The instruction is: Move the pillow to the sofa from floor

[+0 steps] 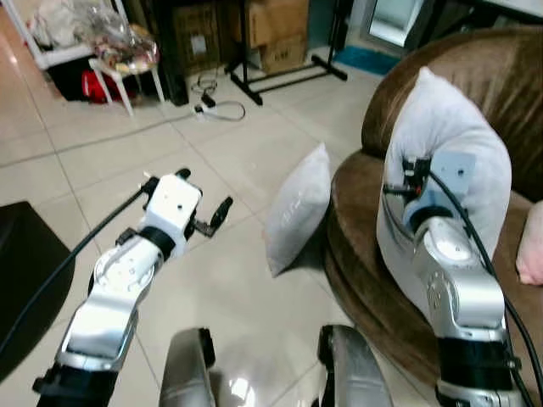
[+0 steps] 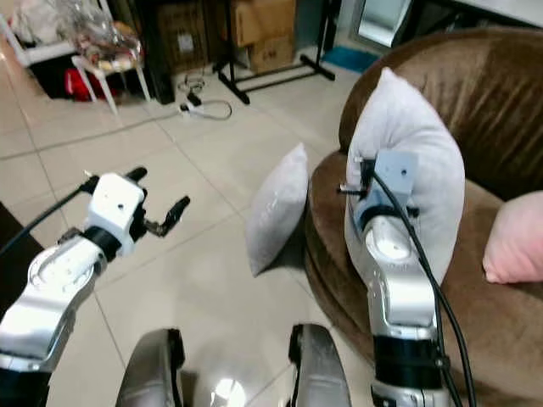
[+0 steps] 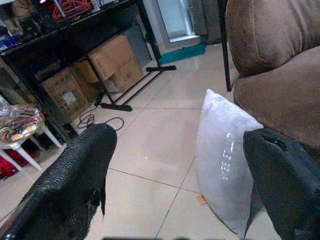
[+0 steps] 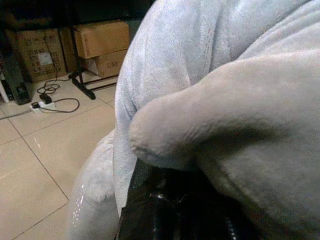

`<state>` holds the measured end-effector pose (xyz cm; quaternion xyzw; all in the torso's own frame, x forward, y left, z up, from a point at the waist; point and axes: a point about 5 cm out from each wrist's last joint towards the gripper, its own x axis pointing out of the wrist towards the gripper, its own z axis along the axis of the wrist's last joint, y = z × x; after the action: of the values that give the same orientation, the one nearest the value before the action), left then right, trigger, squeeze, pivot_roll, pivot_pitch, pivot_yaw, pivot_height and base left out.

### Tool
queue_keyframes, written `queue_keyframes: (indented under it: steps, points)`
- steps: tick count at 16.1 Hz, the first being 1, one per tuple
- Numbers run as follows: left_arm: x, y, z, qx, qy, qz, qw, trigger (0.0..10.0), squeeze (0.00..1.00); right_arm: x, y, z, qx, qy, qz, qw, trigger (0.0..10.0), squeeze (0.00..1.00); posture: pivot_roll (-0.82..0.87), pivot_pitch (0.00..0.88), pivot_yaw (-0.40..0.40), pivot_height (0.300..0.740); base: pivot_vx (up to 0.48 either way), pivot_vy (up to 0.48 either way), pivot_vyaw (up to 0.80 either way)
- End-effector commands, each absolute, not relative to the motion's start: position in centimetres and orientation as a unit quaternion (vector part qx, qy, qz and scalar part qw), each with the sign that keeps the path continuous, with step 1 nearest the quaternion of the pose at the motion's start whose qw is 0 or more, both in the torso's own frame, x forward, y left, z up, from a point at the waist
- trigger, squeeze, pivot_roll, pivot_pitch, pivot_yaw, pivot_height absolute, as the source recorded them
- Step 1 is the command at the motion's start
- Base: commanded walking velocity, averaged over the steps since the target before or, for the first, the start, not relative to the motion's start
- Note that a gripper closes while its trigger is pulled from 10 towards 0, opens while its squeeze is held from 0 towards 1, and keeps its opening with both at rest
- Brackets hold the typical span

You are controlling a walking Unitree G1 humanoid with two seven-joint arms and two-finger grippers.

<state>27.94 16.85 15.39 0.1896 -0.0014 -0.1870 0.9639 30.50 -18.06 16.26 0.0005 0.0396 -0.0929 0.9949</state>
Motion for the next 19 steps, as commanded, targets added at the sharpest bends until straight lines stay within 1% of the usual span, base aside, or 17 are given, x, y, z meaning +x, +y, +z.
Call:
queue_keyframes:
  steps: [1,9,16,18,19]
  points:
    - [28.0,16.8,15.1,0.194,0.002,-0.187,0.963,10.0,0.0,30.2,-18.7,14.9,0.005,0.074,-0.109,0.991,10.0,0.0,-0.1,0.0,-0.014,0.641,0.0,0.0,0.0]
    - [28.1,16.5,15.1,0.192,0.002,-0.189,0.963,10.0,0.0,30.0,-18.8,14.7,0.009,0.08,-0.112,0.99,10.0,0.0,-0.1,0.0,-0.012,0.736,0.0,0.0,0.0]
    - [28.2,16.3,15.0,0.191,0.002,-0.191,0.963,10.0,0.0,29.9,-18.8,15.0,0.012,0.077,-0.114,0.99,10.0,0.0,-0.1,0.0,-0.009,0.74,0.0,0.0,0.0]
    - [28.2,16.3,15.1,0.193,0.002,-0.191,0.962,10.0,0.0,30.0,-18.6,16.6,0.038,0.033,-0.113,0.992,10.0,0.0,-0.1,0.0,-0.004,0.74,0.0,0.0,0.0]
    - [28.2,16.4,15.1,0.193,0.002,-0.19,0.962,10.0,0.0,30.2,-18.2,17.8,0.064,0.005,-0.1,0.993,10.0,0.0,-0.11,0.0,0.002,0.74,0.0,0.0,0.0]
